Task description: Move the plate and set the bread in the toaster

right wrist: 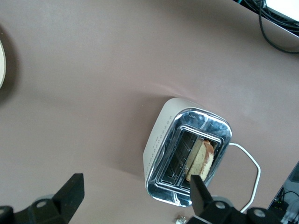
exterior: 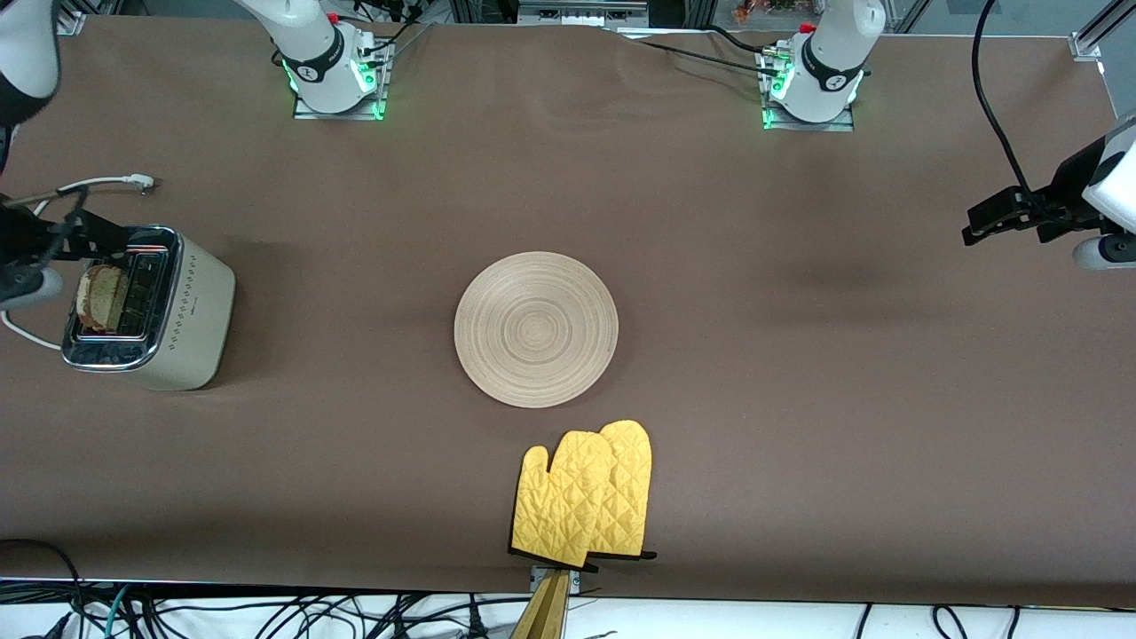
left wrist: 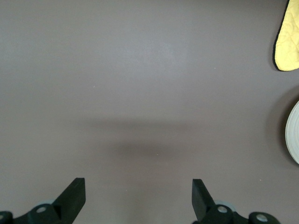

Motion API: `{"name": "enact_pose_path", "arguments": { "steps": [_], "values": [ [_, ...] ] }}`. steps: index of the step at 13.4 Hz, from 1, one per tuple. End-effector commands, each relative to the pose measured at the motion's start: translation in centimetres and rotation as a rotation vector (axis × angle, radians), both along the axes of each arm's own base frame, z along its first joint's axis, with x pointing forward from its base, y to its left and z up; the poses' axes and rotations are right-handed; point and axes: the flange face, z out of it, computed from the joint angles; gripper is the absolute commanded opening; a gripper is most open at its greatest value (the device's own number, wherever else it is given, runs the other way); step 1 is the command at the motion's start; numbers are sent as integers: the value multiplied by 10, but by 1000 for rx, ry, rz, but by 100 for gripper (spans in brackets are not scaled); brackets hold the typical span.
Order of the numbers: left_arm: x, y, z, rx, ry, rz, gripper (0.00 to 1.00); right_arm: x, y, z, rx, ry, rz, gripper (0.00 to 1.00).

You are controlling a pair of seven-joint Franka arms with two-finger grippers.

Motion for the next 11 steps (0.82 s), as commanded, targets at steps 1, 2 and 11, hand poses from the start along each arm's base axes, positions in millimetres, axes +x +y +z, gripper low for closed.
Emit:
{"name": "enact_pose_path", "arguments": {
  "steps": [1,2,11],
  "values": [
    [2,1,5,-2,4,-4,100,-29,-11,16,60,-33,-17,100],
    [2,1,6,-2,2,-4,100,-34,-14,19,68,-39,-33,100],
    [2,2,7,-2,0,-3,100,-41,-33,-3,95,-8,-313,100]
  ]
}}
